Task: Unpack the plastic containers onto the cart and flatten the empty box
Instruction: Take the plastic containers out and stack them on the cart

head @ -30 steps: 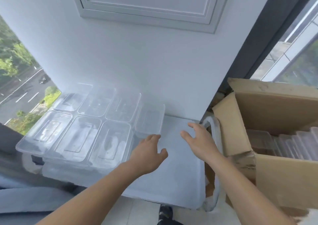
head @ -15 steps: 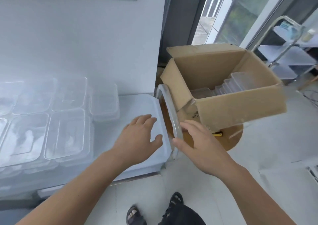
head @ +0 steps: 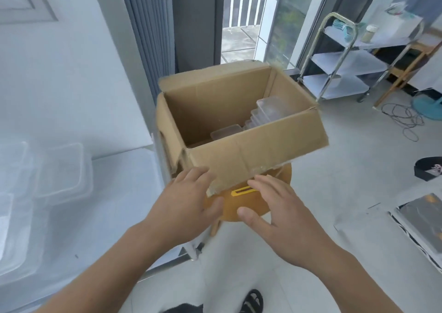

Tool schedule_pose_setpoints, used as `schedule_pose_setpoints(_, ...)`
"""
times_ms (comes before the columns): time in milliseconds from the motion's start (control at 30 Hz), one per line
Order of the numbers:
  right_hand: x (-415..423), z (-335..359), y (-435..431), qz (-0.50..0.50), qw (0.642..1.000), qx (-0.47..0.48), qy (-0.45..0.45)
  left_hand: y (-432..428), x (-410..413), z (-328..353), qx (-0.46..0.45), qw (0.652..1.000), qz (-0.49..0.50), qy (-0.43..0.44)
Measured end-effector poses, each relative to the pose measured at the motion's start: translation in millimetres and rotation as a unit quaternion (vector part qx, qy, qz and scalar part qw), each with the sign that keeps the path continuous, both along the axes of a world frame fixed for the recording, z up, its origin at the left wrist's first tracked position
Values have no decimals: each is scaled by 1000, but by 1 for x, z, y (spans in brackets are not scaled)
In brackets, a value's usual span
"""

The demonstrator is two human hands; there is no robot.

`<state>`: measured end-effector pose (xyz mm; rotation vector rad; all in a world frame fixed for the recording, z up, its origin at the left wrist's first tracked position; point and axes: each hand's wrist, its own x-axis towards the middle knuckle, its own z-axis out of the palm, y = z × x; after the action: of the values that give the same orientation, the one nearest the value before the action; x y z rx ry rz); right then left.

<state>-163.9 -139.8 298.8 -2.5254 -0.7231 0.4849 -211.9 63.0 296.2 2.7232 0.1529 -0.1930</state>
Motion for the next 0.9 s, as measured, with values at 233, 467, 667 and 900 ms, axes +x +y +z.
schedule_pose_setpoints(233, 67, -1, -60, -1, 1000, 7, 11, -55, 55, -5, -9, 1000, 20, 10)
schedule_pose_setpoints(467, 141, -5, -38, 38, 999, 8, 14, -37, 114, -14, -33, 998, 60, -3)
schedule_pose_setpoints(667, 223, -10, 1, 59, 998, -24, 18, 10, 186, -36, -54, 994, 99, -1)
schedule_pose_setpoints(900, 317, -27, 55, 83, 996, -38, 18, 45, 255, -64, -90, 987, 127, 36)
